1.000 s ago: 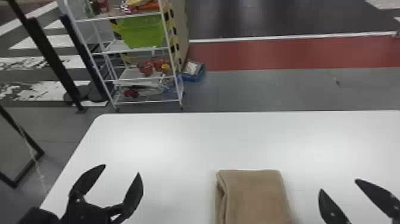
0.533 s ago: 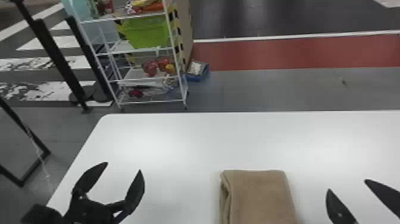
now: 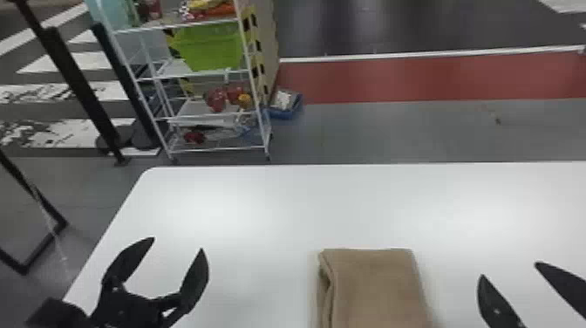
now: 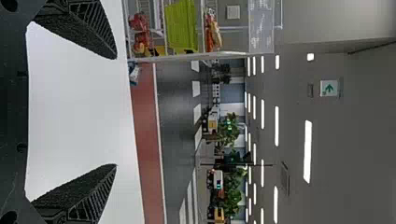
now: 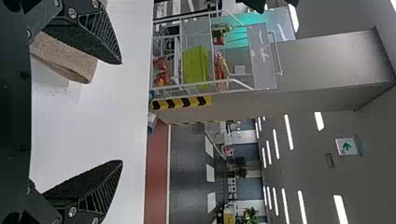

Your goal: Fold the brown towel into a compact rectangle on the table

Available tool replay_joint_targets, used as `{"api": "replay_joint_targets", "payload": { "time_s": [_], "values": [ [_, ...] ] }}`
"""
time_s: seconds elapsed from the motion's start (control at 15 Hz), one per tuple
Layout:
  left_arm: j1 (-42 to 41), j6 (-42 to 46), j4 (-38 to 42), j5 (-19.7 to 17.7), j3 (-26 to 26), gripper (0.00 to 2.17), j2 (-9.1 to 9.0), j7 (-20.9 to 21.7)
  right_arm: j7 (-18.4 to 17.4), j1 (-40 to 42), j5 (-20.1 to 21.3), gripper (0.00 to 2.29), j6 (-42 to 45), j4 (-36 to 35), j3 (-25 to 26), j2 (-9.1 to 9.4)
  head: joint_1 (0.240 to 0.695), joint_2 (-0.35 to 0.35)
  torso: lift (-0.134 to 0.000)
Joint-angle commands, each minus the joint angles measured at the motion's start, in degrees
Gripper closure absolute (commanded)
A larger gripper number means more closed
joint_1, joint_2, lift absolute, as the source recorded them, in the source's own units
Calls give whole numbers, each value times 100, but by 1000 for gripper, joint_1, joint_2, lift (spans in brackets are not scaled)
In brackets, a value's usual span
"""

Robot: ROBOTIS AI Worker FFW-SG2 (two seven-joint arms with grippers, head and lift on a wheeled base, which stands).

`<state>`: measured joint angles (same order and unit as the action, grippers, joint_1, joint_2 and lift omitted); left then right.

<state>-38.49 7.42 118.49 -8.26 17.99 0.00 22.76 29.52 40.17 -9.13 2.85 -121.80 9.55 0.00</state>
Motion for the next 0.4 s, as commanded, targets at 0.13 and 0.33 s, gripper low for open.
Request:
{"api": "replay_joint_targets", "payload": {
  "time_s": [0.13,0.33],
  "values": [
    [0,18,-80,-36,2,46,-15,9,1,70,8,144,53,-2,-15,5,695,160,-122],
    [-53,106,-89,-88,11,46,-15,79,1,149,8,144,229,-10,-15,5,695,162,-122]
  ]
}}
